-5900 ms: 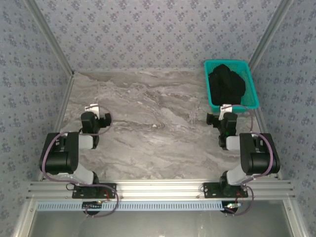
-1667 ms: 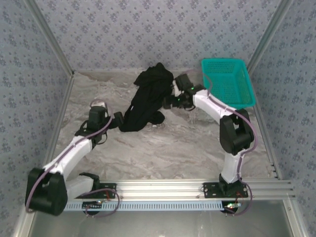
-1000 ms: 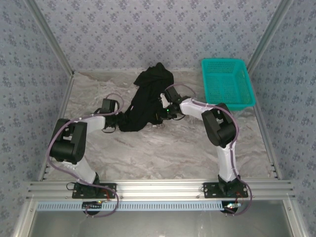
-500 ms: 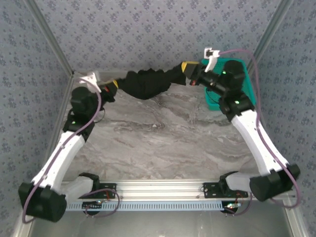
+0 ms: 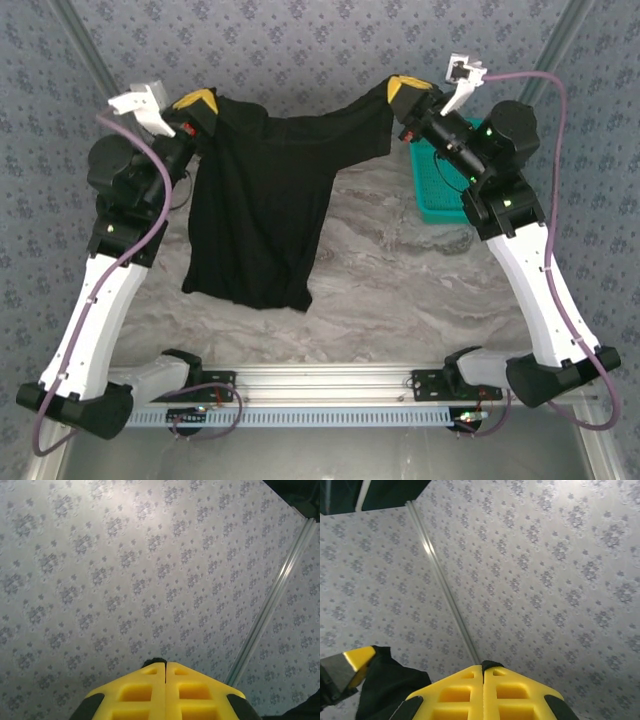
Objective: Fold the inside-out t-shirt
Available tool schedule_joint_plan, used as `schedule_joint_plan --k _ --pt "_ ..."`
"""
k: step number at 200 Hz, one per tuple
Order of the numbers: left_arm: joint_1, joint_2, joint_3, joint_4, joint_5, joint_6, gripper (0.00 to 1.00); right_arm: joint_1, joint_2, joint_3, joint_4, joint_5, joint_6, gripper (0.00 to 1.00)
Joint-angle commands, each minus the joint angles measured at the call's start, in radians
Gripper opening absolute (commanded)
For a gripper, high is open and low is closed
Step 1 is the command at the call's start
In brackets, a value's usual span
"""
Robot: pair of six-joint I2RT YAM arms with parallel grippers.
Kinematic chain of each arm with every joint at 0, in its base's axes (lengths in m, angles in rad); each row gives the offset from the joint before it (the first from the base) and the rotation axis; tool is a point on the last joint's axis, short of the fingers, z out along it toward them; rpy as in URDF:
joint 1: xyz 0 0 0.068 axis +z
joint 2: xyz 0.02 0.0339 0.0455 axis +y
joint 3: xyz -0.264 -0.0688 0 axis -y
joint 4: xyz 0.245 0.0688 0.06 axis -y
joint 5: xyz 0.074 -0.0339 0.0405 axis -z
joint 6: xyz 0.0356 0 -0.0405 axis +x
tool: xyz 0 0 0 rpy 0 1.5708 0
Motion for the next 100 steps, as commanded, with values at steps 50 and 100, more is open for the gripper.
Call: schedule_joint_plan --k 50,100 --pt "-0.018 0.41 0.232 -0.118 -0.011 0.078 0.0 -0.118 0.13 0.132 -0.314 0.365 -0.141 0.0" --pt "-0.017 0.901 0.736 -0.464 -0.07 0.158 0.38 -0.159 0.728 0.727 -0.822 0.514 -0.229 0.32"
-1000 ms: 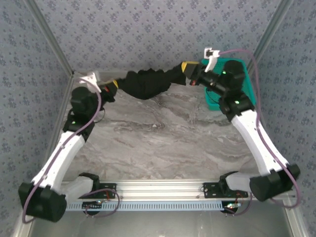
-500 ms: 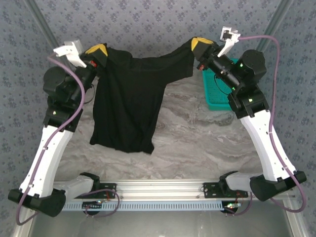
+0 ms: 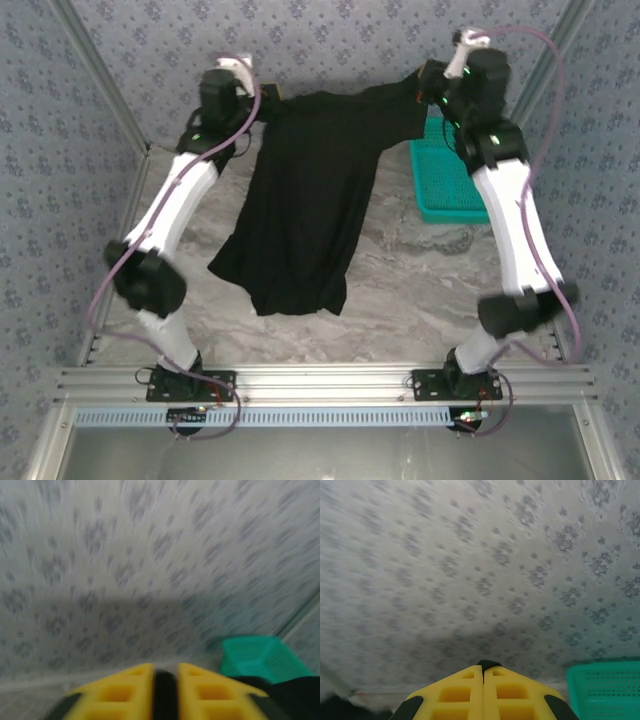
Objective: Fold the inside-out t-shirt
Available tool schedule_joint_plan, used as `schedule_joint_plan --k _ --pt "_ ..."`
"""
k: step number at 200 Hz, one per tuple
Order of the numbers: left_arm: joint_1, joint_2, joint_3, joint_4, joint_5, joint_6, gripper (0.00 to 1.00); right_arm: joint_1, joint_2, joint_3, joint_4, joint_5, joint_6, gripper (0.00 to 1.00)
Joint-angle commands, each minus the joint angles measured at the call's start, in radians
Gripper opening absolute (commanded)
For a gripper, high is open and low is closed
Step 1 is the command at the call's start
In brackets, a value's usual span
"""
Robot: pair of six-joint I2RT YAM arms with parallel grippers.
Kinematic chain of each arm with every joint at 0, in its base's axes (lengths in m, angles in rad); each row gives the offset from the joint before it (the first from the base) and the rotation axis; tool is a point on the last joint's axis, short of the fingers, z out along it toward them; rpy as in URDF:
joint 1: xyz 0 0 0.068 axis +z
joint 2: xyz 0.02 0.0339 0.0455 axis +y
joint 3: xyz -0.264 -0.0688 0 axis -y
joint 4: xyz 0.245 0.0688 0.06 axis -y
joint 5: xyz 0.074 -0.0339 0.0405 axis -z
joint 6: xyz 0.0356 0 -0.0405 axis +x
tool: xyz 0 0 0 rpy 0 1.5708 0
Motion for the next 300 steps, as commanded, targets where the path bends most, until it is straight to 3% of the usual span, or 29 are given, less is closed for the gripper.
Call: schedule_joint_plan --k 1,17,36,63,90,110,138,158,170,190,203,246,300 --pt "0.002 0.136 0.234 -0.256 -0.036 0.064 0.39 0.001 0.27 0.278 -0.42 0.146 -0.074 0.34" --pt "0.002 0.13 0.232 -0.307 -0.038 0.082 0.51 0.048 0.264 0.238 -0.457 0.166 -0.119 0.46" --pt "0.002 0.036 0.102 -0.309 -0.037 0.091 0.63 0.146 0.095 -0.125 -0.315 0.121 -0.133 0.62" --pt "0.006 -0.176 -0.3 -0.189 -0.055 0.036 0.66 0.26 -0.107 -0.639 -0.111 -0.088 -0.045 0.7" --pt "0.031 -0.317 -0.649 -0.087 -0.061 -0.069 0.66 0.369 -0.151 -0.893 -0.064 -0.233 0.03 0.7" --pt "0.073 -0.341 -0.826 -0.052 -0.086 -0.097 0.67 0.406 -0.128 -0.917 -0.086 -0.188 -0.002 0.7" --pt "0.209 -0.272 -0.928 0.03 0.015 -0.095 0.67 0.301 -0.029 -0.83 0.113 -0.184 -0.019 0.69" --pt "0.218 -0.153 -0.846 0.02 0.106 -0.021 0.69 0.233 0.121 -0.682 0.203 -0.13 -0.004 0.69" --pt "0.207 -0.063 -0.768 -0.012 0.144 -0.003 0.69 0.199 0.217 -0.586 0.215 -0.166 0.031 0.68" --pt "0.198 0.038 -0.682 -0.073 0.14 0.007 0.69 0.175 0.401 -0.358 0.014 -0.131 0.073 0.61" --pt "0.198 0.064 -0.664 -0.089 0.162 0.012 0.69 0.181 0.45 -0.308 -0.059 -0.132 0.072 0.58" --pt "0.195 0.053 -0.687 -0.098 0.168 0.001 0.69 0.228 0.477 -0.412 -0.206 -0.189 0.079 0.47" --pt "0.198 -0.048 -0.785 -0.103 0.125 -0.01 0.68 0.263 0.266 -0.821 -0.239 -0.206 0.11 0.35"
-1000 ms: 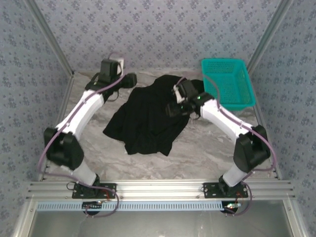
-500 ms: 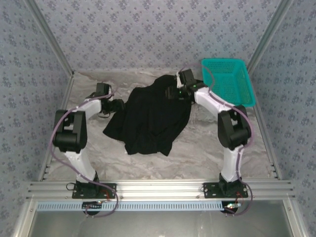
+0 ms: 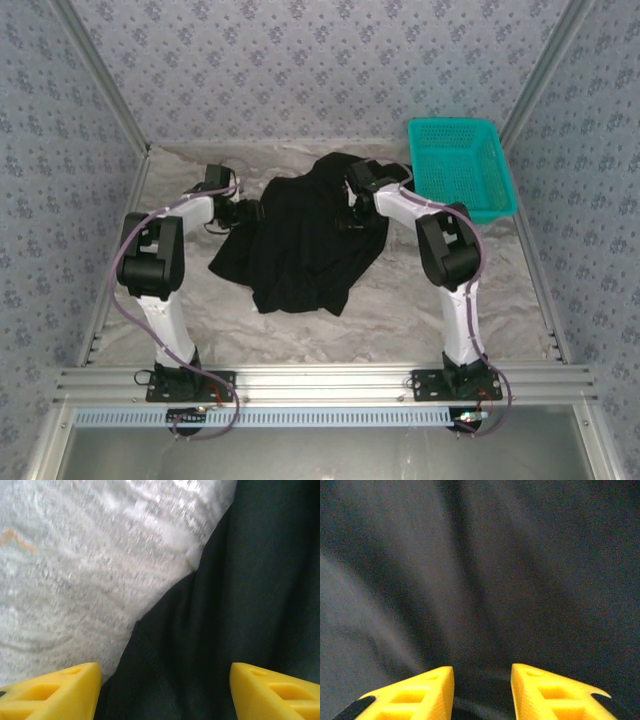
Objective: Fold the inside-out t-shirt
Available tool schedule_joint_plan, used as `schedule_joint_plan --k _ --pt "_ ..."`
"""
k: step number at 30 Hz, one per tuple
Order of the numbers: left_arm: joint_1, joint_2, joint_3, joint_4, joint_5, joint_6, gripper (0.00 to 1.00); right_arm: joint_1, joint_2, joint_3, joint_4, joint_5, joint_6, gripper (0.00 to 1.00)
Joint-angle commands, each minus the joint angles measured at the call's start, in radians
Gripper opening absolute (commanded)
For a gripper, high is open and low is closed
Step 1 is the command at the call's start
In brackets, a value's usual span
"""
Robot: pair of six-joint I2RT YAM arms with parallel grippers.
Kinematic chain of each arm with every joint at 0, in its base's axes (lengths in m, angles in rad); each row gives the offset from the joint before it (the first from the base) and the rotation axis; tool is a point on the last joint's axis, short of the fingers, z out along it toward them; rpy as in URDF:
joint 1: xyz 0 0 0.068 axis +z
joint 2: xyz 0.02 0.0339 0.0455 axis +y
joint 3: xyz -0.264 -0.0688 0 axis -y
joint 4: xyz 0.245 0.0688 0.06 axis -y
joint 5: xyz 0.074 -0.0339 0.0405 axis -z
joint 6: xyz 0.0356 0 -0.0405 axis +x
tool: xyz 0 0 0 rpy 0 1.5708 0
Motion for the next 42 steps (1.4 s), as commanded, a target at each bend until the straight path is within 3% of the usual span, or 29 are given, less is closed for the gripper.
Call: schedule_joint_plan --k 1,4,6,9,13,17,21,26,35,42 --pt "0.006 -0.095 -0.048 -0.029 -0.02 0.001 0.68 0.014 -0.092 -0.205 -0.138 -0.023 0.035 0.34" --pt "0.006 -0.12 -0.061 -0.033 -0.023 0.009 0.68 0.037 -0.198 -0.293 -0.163 -0.033 0.021 0.33" --pt "0.005 -0.112 -0.055 -0.026 -0.016 0.01 0.68 0.043 -0.249 -0.26 -0.17 -0.045 -0.025 0.34" --pt "0.003 -0.066 -0.008 -0.04 0.015 0.03 0.68 0.027 -0.269 -0.14 -0.106 -0.049 -0.065 0.47" --pt "-0.012 0.011 0.071 -0.077 0.058 0.069 0.68 -0.062 -0.161 0.079 0.02 0.038 -0.122 0.61" --pt "-0.026 0.079 0.165 -0.132 0.088 0.099 0.68 -0.161 0.036 0.341 0.002 0.101 -0.149 0.69" --pt "-0.037 0.112 0.204 -0.146 0.116 0.106 0.68 -0.202 0.219 0.585 -0.092 0.101 -0.166 0.71" --pt "-0.052 0.153 0.248 -0.178 0.148 0.111 0.68 -0.225 0.359 0.738 -0.145 0.067 -0.14 0.71" --pt "-0.056 0.21 0.279 -0.19 0.174 0.103 0.64 -0.224 0.528 0.911 -0.218 -0.021 -0.102 0.67" --pt "-0.061 0.24 0.287 -0.208 0.184 0.109 0.56 -0.222 0.563 0.915 -0.232 -0.016 -0.102 0.62"
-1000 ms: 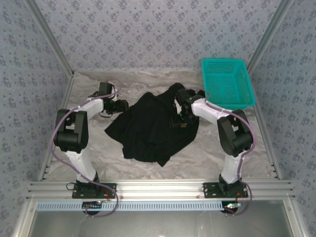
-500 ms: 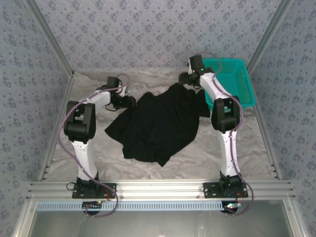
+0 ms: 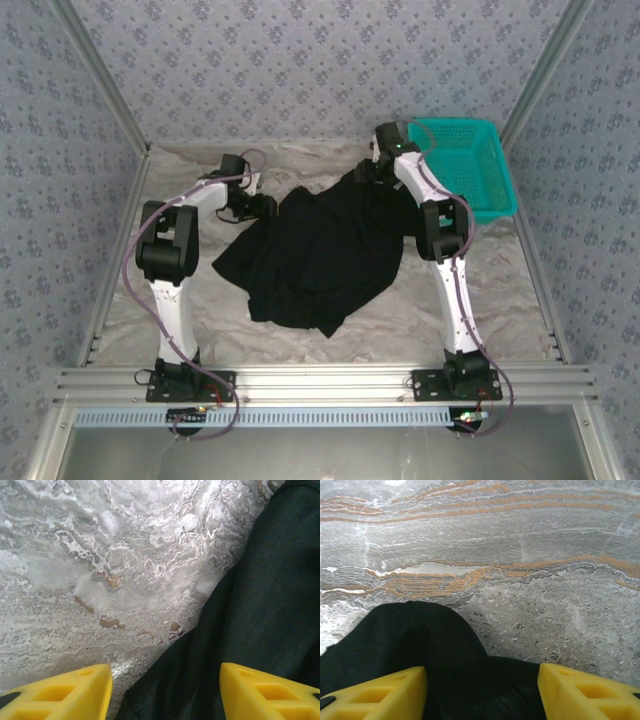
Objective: Fold the inside-out t-shirt
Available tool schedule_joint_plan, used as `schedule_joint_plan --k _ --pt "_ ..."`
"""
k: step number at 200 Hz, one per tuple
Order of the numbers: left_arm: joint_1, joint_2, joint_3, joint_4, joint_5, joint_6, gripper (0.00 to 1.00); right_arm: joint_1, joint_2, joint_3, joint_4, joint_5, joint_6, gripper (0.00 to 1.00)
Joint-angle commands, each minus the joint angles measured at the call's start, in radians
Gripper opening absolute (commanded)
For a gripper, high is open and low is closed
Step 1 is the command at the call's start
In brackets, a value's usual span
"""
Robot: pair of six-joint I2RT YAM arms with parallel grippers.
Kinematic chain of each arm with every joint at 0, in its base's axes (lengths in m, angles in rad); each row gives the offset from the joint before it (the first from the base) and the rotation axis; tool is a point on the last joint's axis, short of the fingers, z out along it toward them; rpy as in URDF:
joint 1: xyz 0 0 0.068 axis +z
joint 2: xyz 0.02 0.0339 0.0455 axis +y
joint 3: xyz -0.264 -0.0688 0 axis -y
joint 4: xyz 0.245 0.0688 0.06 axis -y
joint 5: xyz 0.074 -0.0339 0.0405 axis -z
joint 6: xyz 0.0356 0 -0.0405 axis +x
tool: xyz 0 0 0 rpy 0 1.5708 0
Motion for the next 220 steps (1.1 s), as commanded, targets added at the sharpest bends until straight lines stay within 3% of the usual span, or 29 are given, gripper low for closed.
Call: schedule_joint_plan --k 1,55,87,98,148,220 --pt "-0.01 0.048 0.003 -0.033 0.05 0.015 0.54 0.002 0.035 0.036 -0.06 -0.008 0.001 0.63" --pt "-0.012 0.059 0.007 -0.044 0.112 0.035 0.31 -0.01 0.026 0.083 -0.071 0.051 -0.096 0.69" --pt "-0.01 0.064 0.014 -0.034 0.152 0.033 0.1 -0.02 0.019 0.083 -0.082 0.027 -0.193 0.71" --pt "-0.004 0.058 0.011 -0.029 0.153 0.028 0.0 -0.032 0.021 0.091 -0.08 -0.044 -0.204 0.72" --pt "0.054 -0.047 -0.088 0.089 0.115 -0.068 0.0 -0.042 0.025 0.147 -0.125 -0.125 -0.308 0.73" --pt "0.146 -0.17 -0.193 0.151 0.082 -0.114 0.0 -0.013 0.029 0.163 -0.12 -0.057 -0.391 0.7"
